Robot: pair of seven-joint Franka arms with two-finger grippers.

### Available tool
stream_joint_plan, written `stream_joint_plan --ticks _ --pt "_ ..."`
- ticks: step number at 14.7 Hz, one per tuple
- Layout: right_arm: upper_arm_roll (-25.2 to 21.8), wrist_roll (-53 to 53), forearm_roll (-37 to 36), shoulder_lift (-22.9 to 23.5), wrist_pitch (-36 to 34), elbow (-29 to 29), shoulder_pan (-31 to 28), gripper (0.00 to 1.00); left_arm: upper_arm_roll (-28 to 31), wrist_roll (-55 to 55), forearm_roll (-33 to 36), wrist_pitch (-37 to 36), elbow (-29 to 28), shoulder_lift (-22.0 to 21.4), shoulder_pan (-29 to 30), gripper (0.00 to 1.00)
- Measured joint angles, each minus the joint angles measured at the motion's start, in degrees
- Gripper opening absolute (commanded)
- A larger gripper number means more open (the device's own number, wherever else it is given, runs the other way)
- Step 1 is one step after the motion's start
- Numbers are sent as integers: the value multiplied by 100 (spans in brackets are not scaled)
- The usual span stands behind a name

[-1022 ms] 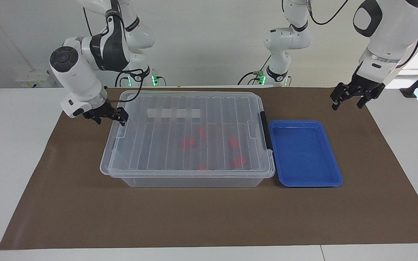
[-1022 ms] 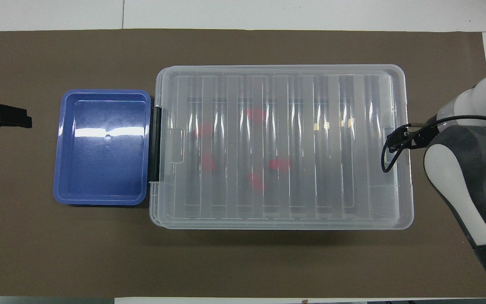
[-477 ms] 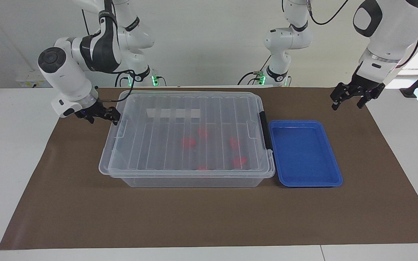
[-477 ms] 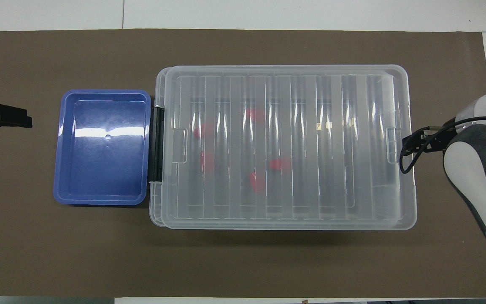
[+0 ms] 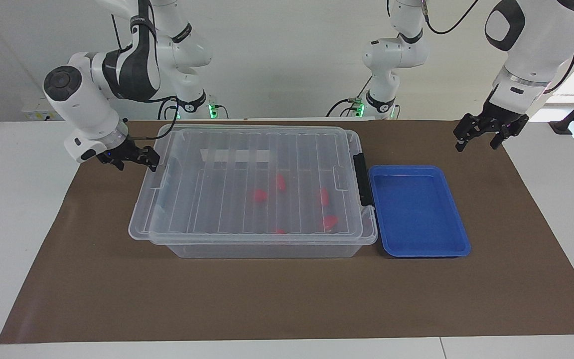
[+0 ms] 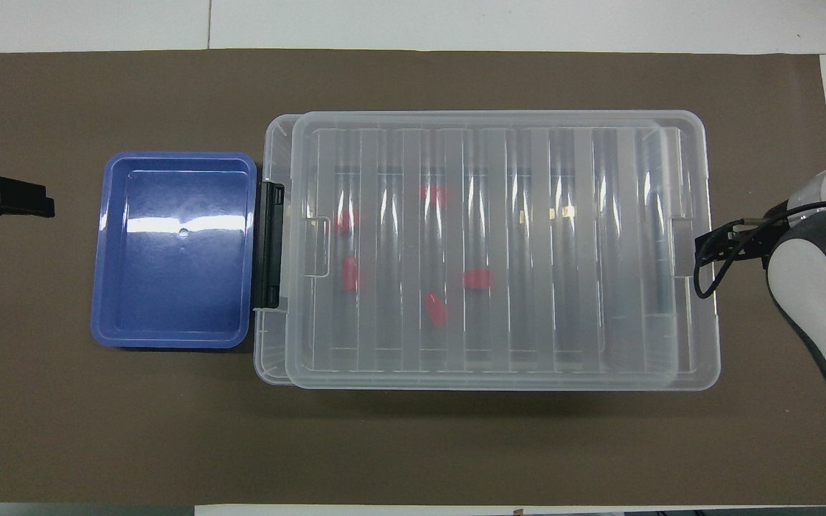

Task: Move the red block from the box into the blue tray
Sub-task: 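Slide the clear lid away from the blue tray with the right gripper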

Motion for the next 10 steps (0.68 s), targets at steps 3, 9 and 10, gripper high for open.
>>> stream_joint_plan --ticks 3,9,10 --pt "-159 -356 2 -1 114 -15 -22 100 0 0 0 0 0 0 0 100" --pt "-489 -1055 3 -4 218 -28 -55 100 0 0 0 0 0 0 0 100" --pt "-533 -1146 3 -4 224 -28 -61 100 0 0 0 -3 0 0 0 100"
